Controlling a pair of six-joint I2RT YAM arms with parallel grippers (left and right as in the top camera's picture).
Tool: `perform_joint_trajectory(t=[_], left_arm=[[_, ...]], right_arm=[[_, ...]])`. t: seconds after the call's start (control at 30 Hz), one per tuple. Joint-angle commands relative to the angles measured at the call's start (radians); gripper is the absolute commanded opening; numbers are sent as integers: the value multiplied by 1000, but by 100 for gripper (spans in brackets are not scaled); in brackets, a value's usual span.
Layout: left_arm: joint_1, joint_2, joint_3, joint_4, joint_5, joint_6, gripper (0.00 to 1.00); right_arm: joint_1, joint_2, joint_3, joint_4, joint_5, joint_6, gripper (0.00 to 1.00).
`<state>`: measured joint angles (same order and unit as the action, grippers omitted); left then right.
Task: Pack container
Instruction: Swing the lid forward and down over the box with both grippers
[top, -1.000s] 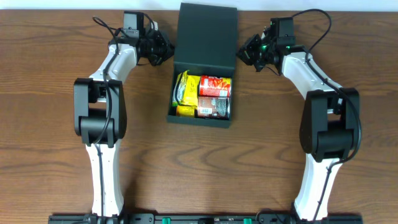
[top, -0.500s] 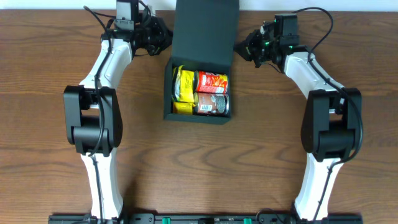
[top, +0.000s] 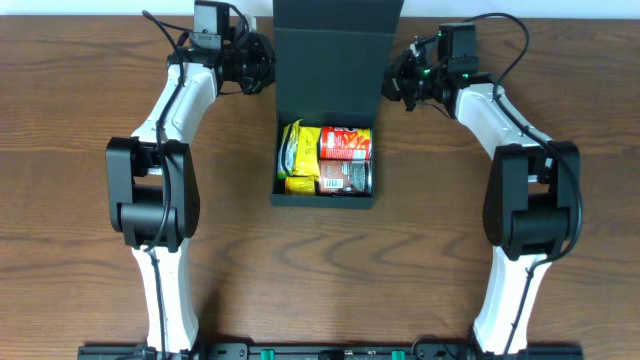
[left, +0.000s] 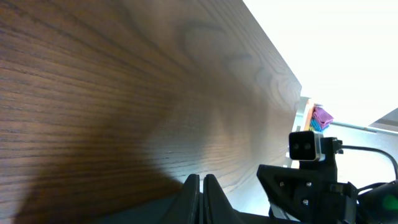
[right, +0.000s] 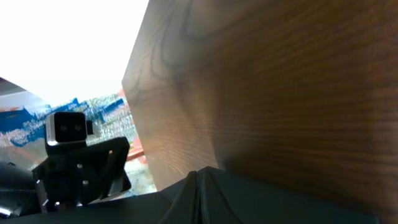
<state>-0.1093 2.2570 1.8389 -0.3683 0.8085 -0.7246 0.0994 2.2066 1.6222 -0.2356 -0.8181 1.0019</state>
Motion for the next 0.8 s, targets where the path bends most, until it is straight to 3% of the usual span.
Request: perform_joint_trajectory(t=[0.0,0.4,0.77], left_arm=[[-16,-23,17,-10,27,15,6],[-16,-23,17,-36,93,56,6],[-15,-23,17,-161,109,148,6]], right_arm=[[16,6,10,-14,-55,-35,1],[-51,6,10,-80,-198,-57,1],[-69,6,10,-101,-319,-76,2]])
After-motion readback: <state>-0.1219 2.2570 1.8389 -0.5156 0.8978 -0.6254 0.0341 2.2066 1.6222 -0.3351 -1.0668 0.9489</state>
